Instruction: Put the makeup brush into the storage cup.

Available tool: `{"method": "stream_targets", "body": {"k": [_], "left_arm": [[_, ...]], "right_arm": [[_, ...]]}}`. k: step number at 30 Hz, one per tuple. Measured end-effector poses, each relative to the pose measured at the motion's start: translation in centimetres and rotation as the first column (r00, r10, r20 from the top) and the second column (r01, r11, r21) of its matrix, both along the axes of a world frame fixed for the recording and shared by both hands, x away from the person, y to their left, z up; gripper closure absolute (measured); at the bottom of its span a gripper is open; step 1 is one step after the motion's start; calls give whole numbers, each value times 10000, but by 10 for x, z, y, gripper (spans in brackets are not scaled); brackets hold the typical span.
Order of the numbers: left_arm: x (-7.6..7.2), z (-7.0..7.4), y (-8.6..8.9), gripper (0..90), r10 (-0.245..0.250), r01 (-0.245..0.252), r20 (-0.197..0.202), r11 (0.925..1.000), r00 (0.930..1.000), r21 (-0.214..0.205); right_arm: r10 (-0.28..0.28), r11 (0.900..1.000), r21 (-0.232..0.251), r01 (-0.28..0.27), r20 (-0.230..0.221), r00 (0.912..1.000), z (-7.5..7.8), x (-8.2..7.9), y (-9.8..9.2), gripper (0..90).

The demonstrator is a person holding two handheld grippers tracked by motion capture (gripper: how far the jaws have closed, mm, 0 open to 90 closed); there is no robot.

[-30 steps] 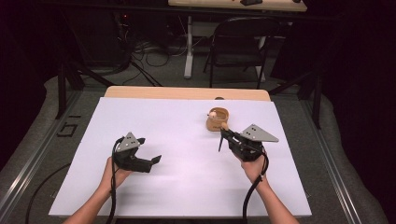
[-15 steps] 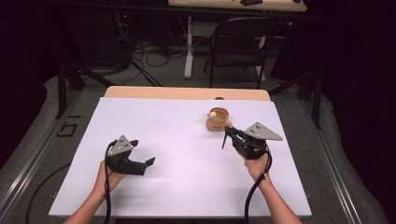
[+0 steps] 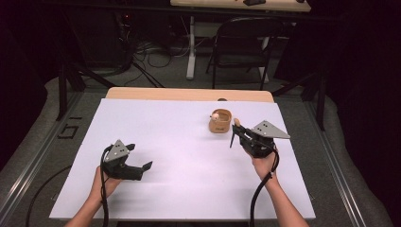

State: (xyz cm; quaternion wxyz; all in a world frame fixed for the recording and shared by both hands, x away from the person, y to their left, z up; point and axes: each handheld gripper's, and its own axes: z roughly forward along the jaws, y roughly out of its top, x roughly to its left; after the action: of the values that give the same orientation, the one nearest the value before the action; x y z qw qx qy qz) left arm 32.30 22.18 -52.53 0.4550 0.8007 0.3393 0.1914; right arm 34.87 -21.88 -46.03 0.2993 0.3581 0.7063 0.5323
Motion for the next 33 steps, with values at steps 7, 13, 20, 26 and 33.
{"method": "stream_targets", "body": {"k": [7,13,20,26,33], "left_arm": [[-1,0,2,47,72,-72,-39,9999,10000,-87],[-2,0,5,48,147,-147,-59,9999,9999,-65],[-1,-1,6,47,156,-156,-32,9999,9999,-16],[0,-3,5,47,143,-142,-88,9999,9999,13],[0,-3,3,47,104,-103,-23,9997,9999,225]], "right_arm": [[-8,10000,-5,8,-15,10000,1,4,1,845],[-44,10000,-17,44,-48,10000,3,5,0,845],[-95,9999,80,95,-78,9999,9,9,-3,845],[-140,9999,81,142,-152,9998,13,19,-4,845],[-168,9998,132,171,-272,9995,15,27,-3,845]]}}
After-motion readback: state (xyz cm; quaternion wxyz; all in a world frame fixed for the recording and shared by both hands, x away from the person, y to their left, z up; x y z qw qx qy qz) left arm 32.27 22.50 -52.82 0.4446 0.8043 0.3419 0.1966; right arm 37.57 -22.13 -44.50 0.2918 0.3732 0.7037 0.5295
